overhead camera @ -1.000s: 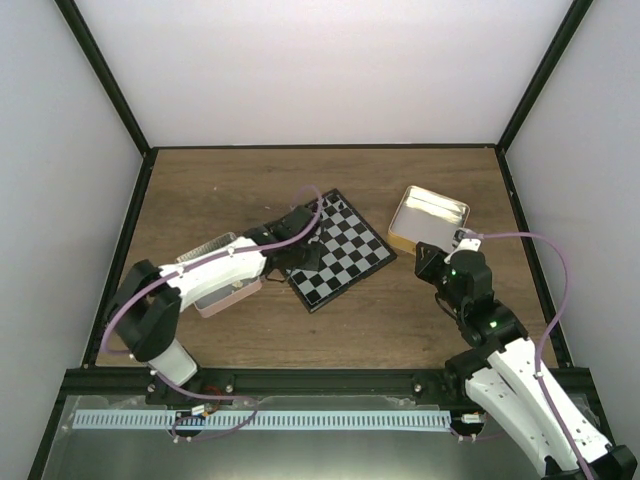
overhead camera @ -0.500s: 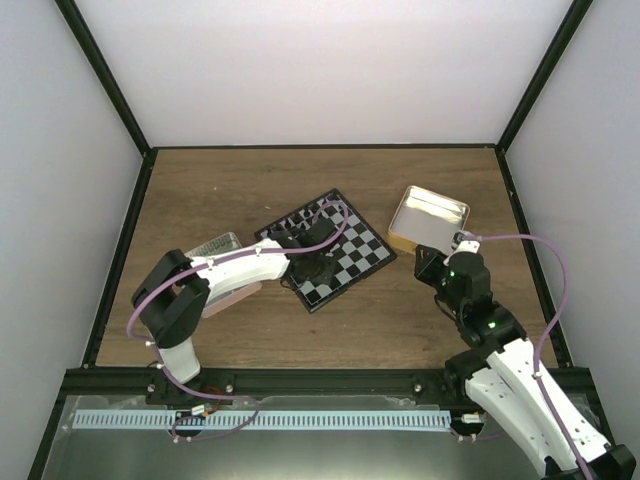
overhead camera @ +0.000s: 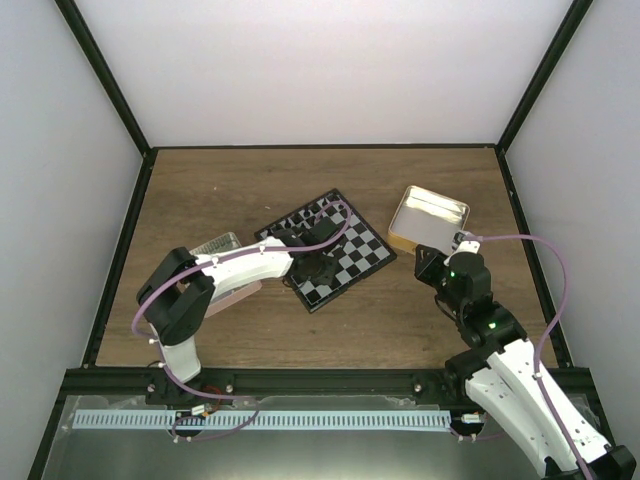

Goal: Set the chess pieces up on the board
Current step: Place the chess piece on the chessboard, then move the chess piece to the chessboard.

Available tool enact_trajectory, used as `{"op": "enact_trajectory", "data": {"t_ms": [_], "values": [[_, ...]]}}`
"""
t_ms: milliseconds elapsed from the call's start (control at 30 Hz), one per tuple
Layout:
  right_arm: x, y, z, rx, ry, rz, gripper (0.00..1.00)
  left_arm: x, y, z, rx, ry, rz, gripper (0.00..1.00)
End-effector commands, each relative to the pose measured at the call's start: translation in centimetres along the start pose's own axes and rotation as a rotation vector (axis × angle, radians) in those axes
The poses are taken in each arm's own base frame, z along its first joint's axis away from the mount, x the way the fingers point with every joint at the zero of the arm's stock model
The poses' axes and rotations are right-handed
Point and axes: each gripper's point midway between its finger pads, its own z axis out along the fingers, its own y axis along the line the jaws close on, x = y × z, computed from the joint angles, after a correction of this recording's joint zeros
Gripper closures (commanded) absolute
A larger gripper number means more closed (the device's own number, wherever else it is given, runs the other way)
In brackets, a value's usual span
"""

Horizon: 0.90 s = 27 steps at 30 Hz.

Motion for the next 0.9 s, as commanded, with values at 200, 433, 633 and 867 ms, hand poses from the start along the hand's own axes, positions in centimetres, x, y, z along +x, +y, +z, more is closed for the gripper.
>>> {"op": "enact_trajectory", "data": {"t_ms": [200, 433, 633, 867], "values": [[-0.1, -0.1, -0.1, 0.002, -0.009, 0.012, 0.78, -1.2, -0.9, 0.2, 0.022, -0.022, -0.005, 0.60], [-0.1, -0.1, -0.2, 0.005, -0.009, 0.009, 0.78, -1.9, -0.9, 1.7, -0.008, -0.029, 0.001, 0.59], [-0.1, -0.3, -0.3, 0.009, -0.012, 0.006, 0.78, -2.0, 0.0, 2.4, -0.065, -0.027, 0.002, 0.77], [-0.1, -0.2, -0.2, 0.006, -0.012, 0.008, 0.78, -1.3, -0.8, 2.0, -0.018, -0.006, 0.028, 0.89]]}}
